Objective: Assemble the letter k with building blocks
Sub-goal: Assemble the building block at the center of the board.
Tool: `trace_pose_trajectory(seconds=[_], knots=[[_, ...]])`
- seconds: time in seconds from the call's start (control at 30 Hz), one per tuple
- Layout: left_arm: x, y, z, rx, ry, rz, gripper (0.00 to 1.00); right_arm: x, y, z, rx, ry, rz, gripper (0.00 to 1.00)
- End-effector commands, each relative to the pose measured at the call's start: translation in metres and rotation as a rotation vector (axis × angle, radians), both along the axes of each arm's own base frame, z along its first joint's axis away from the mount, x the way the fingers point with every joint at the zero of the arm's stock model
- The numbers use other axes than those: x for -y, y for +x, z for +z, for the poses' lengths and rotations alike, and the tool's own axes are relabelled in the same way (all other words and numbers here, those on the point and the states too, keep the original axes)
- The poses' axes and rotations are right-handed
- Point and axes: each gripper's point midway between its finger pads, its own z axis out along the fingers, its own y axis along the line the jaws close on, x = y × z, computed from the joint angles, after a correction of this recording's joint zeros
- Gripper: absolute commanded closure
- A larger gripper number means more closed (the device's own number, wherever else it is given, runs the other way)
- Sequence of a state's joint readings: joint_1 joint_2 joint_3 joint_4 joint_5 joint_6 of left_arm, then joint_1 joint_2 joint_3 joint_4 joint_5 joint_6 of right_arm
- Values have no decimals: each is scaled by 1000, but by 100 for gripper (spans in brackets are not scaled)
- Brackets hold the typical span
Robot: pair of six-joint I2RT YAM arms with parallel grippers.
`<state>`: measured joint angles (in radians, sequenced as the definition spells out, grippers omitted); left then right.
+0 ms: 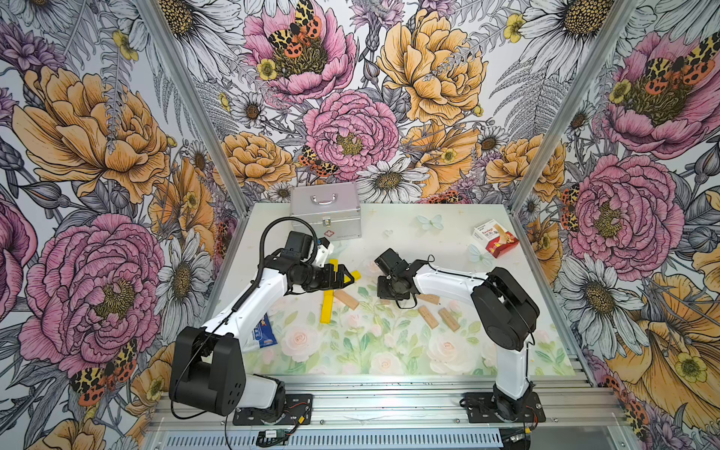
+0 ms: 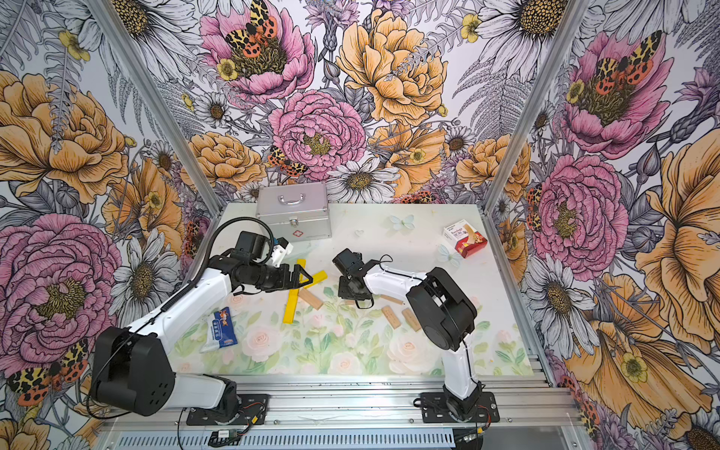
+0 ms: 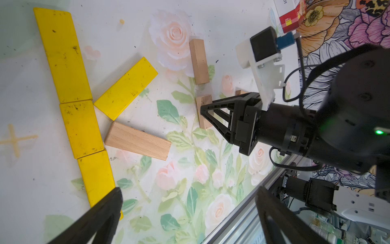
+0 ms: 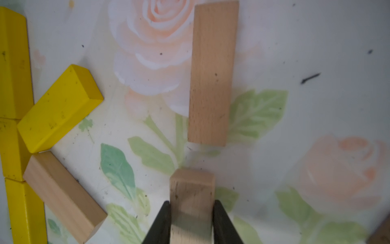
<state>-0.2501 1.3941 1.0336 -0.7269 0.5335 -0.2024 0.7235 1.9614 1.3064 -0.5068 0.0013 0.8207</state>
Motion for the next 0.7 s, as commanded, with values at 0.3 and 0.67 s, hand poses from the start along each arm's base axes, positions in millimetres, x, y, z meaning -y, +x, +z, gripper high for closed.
trace_pose_trajectory(seconds=[0.3,0.67], knots=[[2,4,-1,-4,-28,-5,1,5,7,-11,-11,4,-17,88],[1,5,-1,-6,-30,-1,1,4,6,-15,-25,5,-12,89]])
